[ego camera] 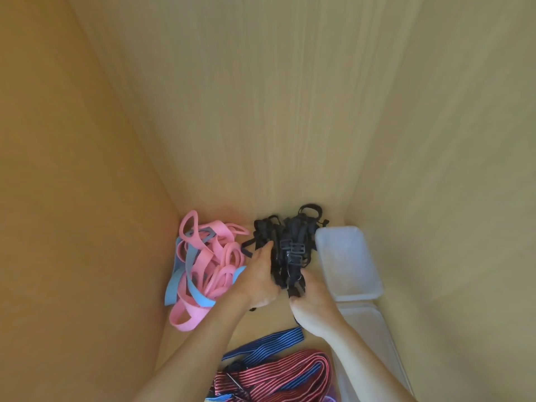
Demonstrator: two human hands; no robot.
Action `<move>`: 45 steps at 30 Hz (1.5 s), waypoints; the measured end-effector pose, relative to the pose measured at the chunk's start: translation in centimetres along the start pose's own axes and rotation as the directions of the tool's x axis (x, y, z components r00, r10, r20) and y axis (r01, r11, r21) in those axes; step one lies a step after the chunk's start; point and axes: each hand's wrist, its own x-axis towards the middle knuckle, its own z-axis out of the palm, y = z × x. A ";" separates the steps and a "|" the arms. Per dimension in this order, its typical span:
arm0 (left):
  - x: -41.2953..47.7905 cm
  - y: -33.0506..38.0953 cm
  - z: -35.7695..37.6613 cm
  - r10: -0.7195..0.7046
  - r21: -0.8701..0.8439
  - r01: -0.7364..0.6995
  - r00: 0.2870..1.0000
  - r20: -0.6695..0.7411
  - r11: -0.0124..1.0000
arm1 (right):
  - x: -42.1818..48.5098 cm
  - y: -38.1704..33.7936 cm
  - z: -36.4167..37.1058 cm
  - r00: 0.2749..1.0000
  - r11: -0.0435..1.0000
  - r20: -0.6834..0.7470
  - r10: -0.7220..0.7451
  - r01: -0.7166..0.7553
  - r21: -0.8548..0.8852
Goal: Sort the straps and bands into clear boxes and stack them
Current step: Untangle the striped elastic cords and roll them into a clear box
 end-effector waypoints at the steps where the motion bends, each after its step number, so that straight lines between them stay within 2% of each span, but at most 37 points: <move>1: -1.1 -0.4 0.1 0.023 -0.023 -0.025 0.997 -0.068 0.999 | -0.3 0.2 0.2 1.000 0.999 0.014 0.021 -0.021 -0.043; 4: -4.6 -2.6 0.8 0.085 0.007 -0.086 0.972 -0.218 0.996 | -0.8 0.2 0.9 0.996 0.964 0.026 0.082 -0.073 -0.254; 7: -6.9 -5.3 1.0 0.062 0.120 -0.036 0.974 -0.219 0.992 | -0.6 -0.1 1.4 0.996 0.940 0.036 0.078 -0.061 -0.337; 10: -7.6 -7.3 0.2 0.072 0.287 0.000 0.967 -0.243 0.958 | -0.2 -0.4 1.4 1.000 0.933 0.016 0.018 -0.011 -0.361; 12: -7.7 -8.2 -0.6 0.091 0.386 0.025 0.956 -0.280 0.922 | -0.4 -0.7 1.3 0.996 0.906 -0.079 -0.042 0.005 -0.423; 14: -7.7 -9.3 -1.5 0.103 0.467 0.062 0.942 -0.320 0.882 | -0.9 -1.3 1.9 0.967 0.836 -0.151 -0.207 0.095 -0.540; 15: -7.8 -9.9 -1.8 0.093 0.506 0.089 0.942 -0.323 0.858 | -1.1 -1.8 2.6 0.948 0.797 -0.104 -0.302 0.191 -0.573; 17: -8.0 -10.8 -2.0 0.072 0.573 0.113 0.955 -0.289 0.811 | -1.1 -3.0 4.5 0.906 0.720 0.102 -0.412 0.392 -0.573; 19: -7.9 -11.5 -1.7 0.105 0.587 0.072 0.959 -0.262 0.806 | -0.4 -3.9 6.3 0.893 0.647 0.291 -0.344 0.450 -0.615; 21: -7.6 -11.6 -1.4 0.123 0.602 0.034 0.968 -0.218 0.798 | 0.7 -3.9 6.9 0.915 0.602 0.329 -0.235 0.403 -0.689; 23: -7.1 -11.8 -1.3 0.142 0.623 0.010 0.971 -0.194 0.783 | 1.7 -3.3 6.6 0.947 0.618 0.270 -0.174 0.318 -0.719; 25: -6.7 -11.9 -1.3 0.178 0.633 -0.004 0.961 -0.212 0.774 | 1.9 -2.5 5.5 0.958 0.664 0.210 -0.193 0.285 -0.691; 31: -3.7 -13.3 -1.0 0.321 0.727 -0.037 0.912 -0.256 0.685 | -2.5 -0.2 1.7 0.939 0.863 0.030 -0.343 0.327 -0.385; 34: -1.6 -13.3 -1.5 0.327 0.754 0.002 0.901 -0.287 0.657 | -6.5 1.3 0.4 0.935 0.881 0.107 -0.339 0.355 -0.314; 36: -0.2 -13.0 -1.8 0.332 0.765 0.028 0.890 -0.312 0.644 | -8.4 2.0 0.5 0.913 0.838 0.225 -0.339 0.402 -0.370; 39: 1.3 -12.5 -1.9 0.278 0.736 0.097 0.886 -0.371 0.670 | -9.4 2.7 2.5 0.867 0.685 0.400 -0.297 0.486 -0.544; 43: 1.0 -10.9 -1.8 0.084 0.652 0.148 0.947 -0.310 0.744 | -8.2 4.4 5.6 0.845 0.513 0.470 -0.257 0.531 -0.674; 45: 0.0 -10.4 -2.0 0.050 0.574 0.126 0.958 -0.282 0.809 | -7.0 5.1 6.2 0.841 0.455 0.473 -0.263 0.540 -0.708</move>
